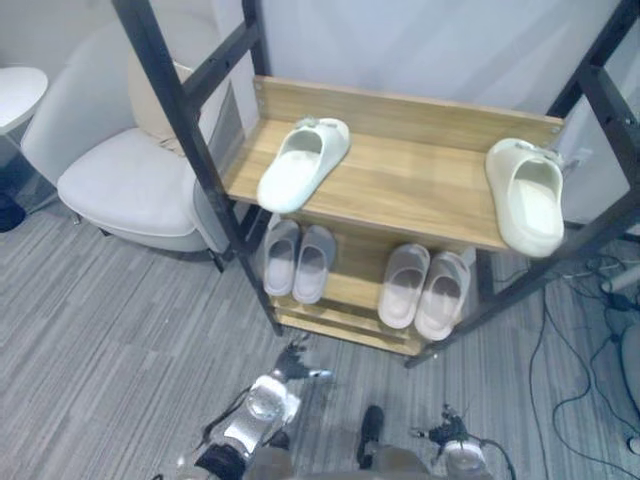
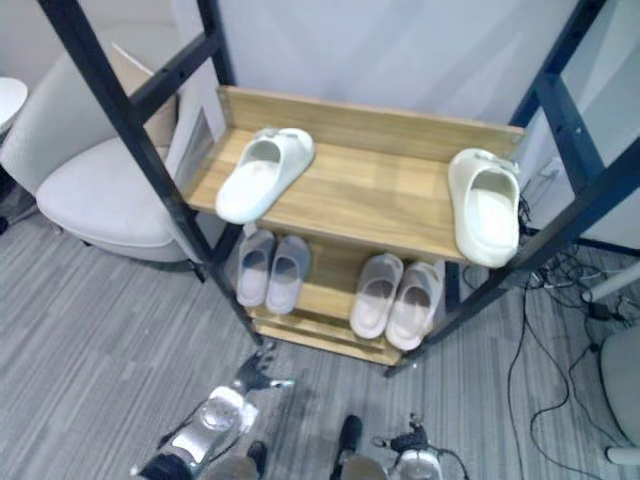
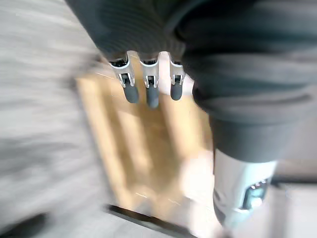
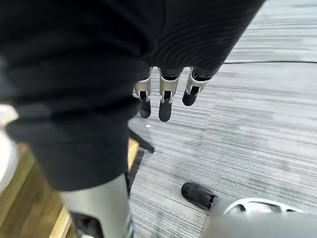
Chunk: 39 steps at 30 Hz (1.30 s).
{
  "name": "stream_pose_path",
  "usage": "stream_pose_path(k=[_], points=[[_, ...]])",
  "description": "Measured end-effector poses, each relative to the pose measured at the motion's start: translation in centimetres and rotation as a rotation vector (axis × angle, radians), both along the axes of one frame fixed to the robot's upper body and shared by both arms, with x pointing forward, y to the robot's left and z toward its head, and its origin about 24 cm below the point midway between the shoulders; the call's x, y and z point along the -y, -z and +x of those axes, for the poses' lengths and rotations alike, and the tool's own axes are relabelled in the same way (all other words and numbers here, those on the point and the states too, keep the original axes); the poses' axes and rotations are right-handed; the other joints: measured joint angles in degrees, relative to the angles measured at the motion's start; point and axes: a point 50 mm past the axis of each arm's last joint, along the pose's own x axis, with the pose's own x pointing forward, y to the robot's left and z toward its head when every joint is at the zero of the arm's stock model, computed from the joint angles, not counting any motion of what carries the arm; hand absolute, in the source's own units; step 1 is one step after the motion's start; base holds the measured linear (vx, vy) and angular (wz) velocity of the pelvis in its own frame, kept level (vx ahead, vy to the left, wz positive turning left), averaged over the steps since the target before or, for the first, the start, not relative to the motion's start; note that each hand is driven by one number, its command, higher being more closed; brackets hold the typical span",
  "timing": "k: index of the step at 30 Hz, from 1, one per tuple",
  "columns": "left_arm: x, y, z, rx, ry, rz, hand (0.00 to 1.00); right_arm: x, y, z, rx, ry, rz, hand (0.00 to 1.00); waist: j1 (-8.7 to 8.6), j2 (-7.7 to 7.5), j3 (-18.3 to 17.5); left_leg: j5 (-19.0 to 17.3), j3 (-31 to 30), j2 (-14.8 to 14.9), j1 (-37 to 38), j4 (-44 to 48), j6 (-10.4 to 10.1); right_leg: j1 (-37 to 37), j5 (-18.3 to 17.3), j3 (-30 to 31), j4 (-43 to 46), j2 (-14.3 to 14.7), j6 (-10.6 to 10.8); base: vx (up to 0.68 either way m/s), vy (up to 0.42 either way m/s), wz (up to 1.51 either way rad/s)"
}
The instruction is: Organize the slippers on the shoe rack
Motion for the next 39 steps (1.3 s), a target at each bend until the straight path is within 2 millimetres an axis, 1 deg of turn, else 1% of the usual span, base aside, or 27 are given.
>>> stream_pose_path(k=[1,3,4,5,7,9,10,11,12,13,15,16,17,20,21,23,24,26,28,29,30,31,32,34,35,36,39], points=[[0.5,-0.8,0.0,0.022,0.021,-0.035,0.0,0.0,0.0,-0.1,-0.002,0.002,0.001,0.0,-0.02,0.17,-0.1,0.0,0.0,0.0,0.0,-0.1,0.0,0.0,0.0,0.0,0.0,0.0,0.0,0.05,0.002,0.03],[2.0,-3.4,-0.1,0.106,0.074,-0.141,0.0,0.0,0.1,-0.1,-0.005,0.016,0.009,0.0,-0.19,0.88,-0.6,0.1,-0.1,0.1,0.5,-0.6,0.2,0.1,-0.3,-0.2,0.0,0.1,0.0,0.09,0.002,0.01],[2.4,-5.0,-0.1,0.158,0.095,-0.202,0.0,0.1,0.1,-0.2,-0.004,0.02,0.011,0.0,-0.27,1.34,-1.0,0.4,-0.1,0.3,0.9,-0.9,0.1,0.4,-0.6,-0.2,0.1,0.3,0.0,0.09,0.004,0.01],[2.5,-5.5,0.0,0.172,0.098,-0.219,0.0,0.1,0.1,-0.2,-0.003,0.026,0.014,0.0,-0.33,1.47,-1.1,0.4,-0.2,0.3,1.0,-1.0,0.1,0.5,-0.7,-0.3,0.2,0.3,0.1,0.1,0.005,0.06],[2.7,-7.5,0.4,0.231,0.11,-0.283,0.0,0.2,0.2,-0.3,-0.001,0.038,0.018,0.0,-0.65,1.82,-1.5,0.5,-0.9,0.4,2.0,-1.7,0.2,1.5,-0.7,-0.8,0.4,0.3,0.0,0.1,0.014,0.13],[2.6,-9.0,0.9,0.283,0.116,-0.314,0.0,0.1,0.2,-0.3,0.001,0.036,0.019,0.0,-0.69,1.71,-1.5,0.5,-1.4,0.3,2.4,-1.7,0.2,2.1,-0.8,-1.4,0.4,0.3,0.1,0.08,0.031,0.14],[2.3,-11.0,1.5,0.357,0.099,-0.35,0.0,0.1,0.2,-0.3,0.004,0.034,0.019,0.0,-0.6,1.35,-1.7,0.6,-1.4,0.1,2.4,-1.6,0.3,2.2,-0.8,-1.5,0.4,0.0,0.1,0.07,0.034,0.11],[2.3,-11.1,1.5,0.362,0.098,-0.353,0.0,0.1,0.1,-0.3,0.004,0.034,0.019,0.0,-0.59,1.34,-1.7,0.6,-1.4,0.1,2.4,-1.6,0.3,2.2,-0.8,-1.5,0.4,0.0,0.1,0.06,0.044,0.1],[2.0,-13.1,1.9,0.432,0.082,-0.396,0.0,0.1,0.1,-0.3,0.005,0.031,0.02,0.0,-0.52,1.06,-1.9,0.6,-1.5,-0.2,2.0,-1.5,0.4,2.1,-0.9,-1.6,0.4,-0.3,0.2,0.03,0.029,0.07],[2.0,-13.4,2.0,0.443,0.079,-0.404,0.0,0.1,0.1,-0.3,0.005,0.029,0.019,0.0,-0.51,1.01,-1.9,0.6,-1.5,-0.3,2.0,-1.5,0.4,2.1,-0.9,-1.6,0.4,-0.3,0.2,0.04,0.044,0.08],[1.6,-15.6,2.5,0.538,0.059,-0.445,0.0,0.0,0.2,-0.3,0.003,0.022,0.024,0.0,-0.46,0.71,-2.1,0.6,-1.4,-0.6,1.9,-1.4,0.5,2.1,-0.9,-1.6,0.4,-0.6,0.2,0.01,0.022,0.01],[1.2,-17.1,2.9,0.601,0.036,-0.464,0.0,0.0,0.2,-0.3,0.003,0.018,0.029,0.0,-0.45,0.49,-2.2,0.6,-1.4,-0.8,2.0,-1.3,0.5,2.1,-0.8,-1.4,0.4,-0.8,0.3,0.0,0.0,0.0],[1.2,-17.1,2.9,0.601,0.035,-0.464,0.0,0.0,0.2,-0.3,0.003,0.018,0.029,0.0,-0.45,0.49,-2.2,0.6,-1.4,-0.8,2.0,-1.3,0.6,2.1,-0.8,-1.4,0.4,-0.8,0.3,0.0,0.029,-0.03],[0.3,-18.9,3.9,0.678,-0.02,-0.469,0.0,0.0,0.2,-0.2,0.003,0.009,0.031,0.0,-0.44,0.31,-2.3,0.4,-1.2,-1.0,1.7,-0.4,1.0,2.2,-0.8,-1.0,0.4,-0.9,0.3,-0.02,0.008,-0.05],[-0.4,-19.7,4.4,0.719,-0.051,-0.459,0.0,0.2,0.1,-0.2,0.001,-0.001,0.025,0.0,-0.44,0.31,-2.3,0.3,-1.1,-1.0,1.8,-0.3,1.0,2.2,-0.7,-0.8,0.4,-0.9,0.2,-0.03,0.003,-0.05],[-1.1,-20.4,5.2,0.756,-0.093,-0.437,0.0,0.5,0.0,-0.2,0.0,-0.009,0.018,0.0,-0.44,0.28,-2.3,0.3,-0.7,-1.0,1.8,-0.2,1.0,2.1,-0.5,-0.5,0.4,-0.8,0.2,-0.05,0.002,-0.08],[-1.8,-20.6,6.1,0.772,-0.133,-0.41,0.0,0.9,-0.1,-0.1,0.0,-0.012,0.009,0.0,-0.44,0.25,-2.3,0.2,-0.1,-0.9,1.7,0.0,1.2,2.0,-0.5,-0.1,0.4,-0.8,0.2,-0.05,0.003,-0.12],[-2.5,-20.7,7.1,0.775,-0.168,-0.378,0.0,1.3,-0.1,-0.1,0.0,-0.015,0.005,0.0,-0.46,0.22,-2.3,0.1,0.1,-1.0,1.6,0.2,1.2,1.9,-0.3,0.2,0.4,-0.8,0.2,-0.06,0.0,-0.11],[-4.0,-21.2,8.7,0.79,-0.223,-0.311,0.0,1.4,-0.2,-0.2,-0.002,-0.016,0.004,0.0,-0.64,0.02,-2.4,0.1,0.2,-1.0,1.0,0.2,1.2,1.1,-0.4,0.4,0.3,-0.8,0.6,-0.06,-0.008,-0.07],[-4.2,-21.4,8.9,0.794,-0.229,-0.306,0.0,1.4,-0.1,-0.2,-0.002,-0.016,0.005,0.0,-0.66,-0.02,-2.4,0.1,0.2,-1.0,0.8,0.2,1.2,0.9,-0.4,0.4,0.3,-0.8,0.6,-0.03,-0.008,-0.05],[-4.8,-21.9,9.4,0.811,-0.254,-0.288,0.0,1.4,-0.1,-0.3,-0.005,-0.016,0.007,0.0,-0.65,-0.17,-2.5,0.2,0.3,-1.0,0.1,0.2,1.2,0.2,-0.1,0.6,0.3,-0.8,0.5,-0.03,-0.009,-0.12],[-6.0,-22.8,10.2,0.837,-0.295,-0.255,0.0,1.5,-0.1,-0.3,-0.006,-0.01,0.009,0.0,-0.65,-0.48,-2.4,0.4,0.6,-1.0,-0.6,0.1,1.1,-0.9,0.3,1.2,0.4,-0.8,0.4,-0.03,-0.009,-0.13],[-6.2,-22.8,10.4,0.838,-0.303,-0.248,0.0,1.5,-0.1,-0.3,-0.006,-0.008,0.009,0.0,-0.63,-0.5,-2.3,0.4,0.7,-1.0,-0.6,0.1,1.1,-0.9,0.4,1.2,0.4,-0.8,0.3,-0.01,-0.006,-0.13],[-7.9,-23.2,11.6,0.831,-0.365,-0.188,0.0,1.7,-0.2,-0.3,-0.005,0.002,0.007,0.0,-0.72,-0.66,-2.2,0.4,1.6,-1.0,-0.5,0.2,1.1,-1.1,0.8,2.0,0.4,-0.8,-0.1,0.01,0.011,-0.13],[-8.1,-23.3,11.7,0.831,-0.37,-0.182,0.0,1.7,-0.2,-0.3,-0.005,0.002,0.007,0.0,-0.72,-0.71,-2.2,0.4,1.6,-1.1,-0.5,0.2,1.1,-1.2,0.9,2.1,0.4,-0.8,-0.1,0.02,0.018,-0.18],[-8.7,-23.8,12.2,0.838,-0.388,-0.157,0.0,1.6,-0.2,-0.3,-0.005,0.002,0.01,0.0,-0.69,-1.03,-2.2,0.4,1.8,-1.1,-1.1,0.3,1.1,-1.9,1.1,2.6,0.4,-0.8,-0.1,0.0,0.012,-0.09],[-9.8,-24.9,12.8,0.856,-0.418,-0.117,0.0,1.5,-0.3,0.0,0.01,0.007,0.02,0.0,-0.63,-1.57,-1.9,0.5,2.7,-1.3,-2.3,0.6,1.1,-3.6,1.8,3.2,0.4,-0.9,0.0,0.02,0.022,-0.13]])
